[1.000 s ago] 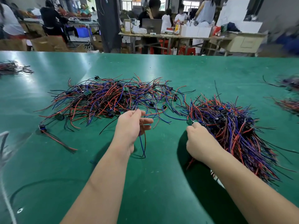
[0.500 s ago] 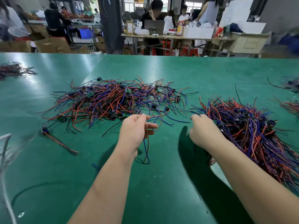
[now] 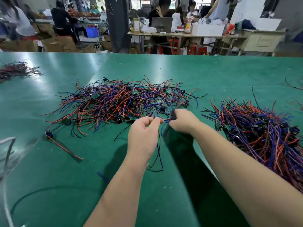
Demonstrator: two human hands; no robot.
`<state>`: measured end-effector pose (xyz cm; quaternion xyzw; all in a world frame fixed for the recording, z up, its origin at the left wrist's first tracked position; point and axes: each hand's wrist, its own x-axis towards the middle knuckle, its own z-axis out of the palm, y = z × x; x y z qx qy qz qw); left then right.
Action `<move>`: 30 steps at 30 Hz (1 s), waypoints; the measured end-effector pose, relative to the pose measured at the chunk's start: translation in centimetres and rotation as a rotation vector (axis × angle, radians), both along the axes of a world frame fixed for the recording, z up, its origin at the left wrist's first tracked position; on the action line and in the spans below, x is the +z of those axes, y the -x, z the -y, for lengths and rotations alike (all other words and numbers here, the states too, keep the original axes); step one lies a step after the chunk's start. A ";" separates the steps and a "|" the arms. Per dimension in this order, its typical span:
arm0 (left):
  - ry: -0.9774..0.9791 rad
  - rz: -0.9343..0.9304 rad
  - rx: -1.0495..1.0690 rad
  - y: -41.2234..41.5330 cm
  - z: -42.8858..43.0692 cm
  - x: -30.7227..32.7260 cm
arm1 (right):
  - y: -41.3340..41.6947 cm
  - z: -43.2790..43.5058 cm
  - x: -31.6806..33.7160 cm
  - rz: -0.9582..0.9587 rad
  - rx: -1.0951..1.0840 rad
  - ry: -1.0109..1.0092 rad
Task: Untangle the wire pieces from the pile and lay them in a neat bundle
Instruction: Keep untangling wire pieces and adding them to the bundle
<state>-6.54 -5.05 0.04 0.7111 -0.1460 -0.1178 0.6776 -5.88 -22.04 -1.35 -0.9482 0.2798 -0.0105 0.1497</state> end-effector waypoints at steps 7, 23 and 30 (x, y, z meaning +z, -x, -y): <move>-0.087 0.542 -0.084 1.5 0.2 0.1 | 3.9 -4.1 2.4 0.717 0.006 -0.745; 0.069 0.016 -0.466 4.7 0.9 1.4 | 11.5 -3.0 2.0 0.979 -0.103 -1.501; 0.122 -0.288 -0.379 4.2 1.1 0.9 | 11.5 -3.9 1.3 0.917 -0.138 -1.384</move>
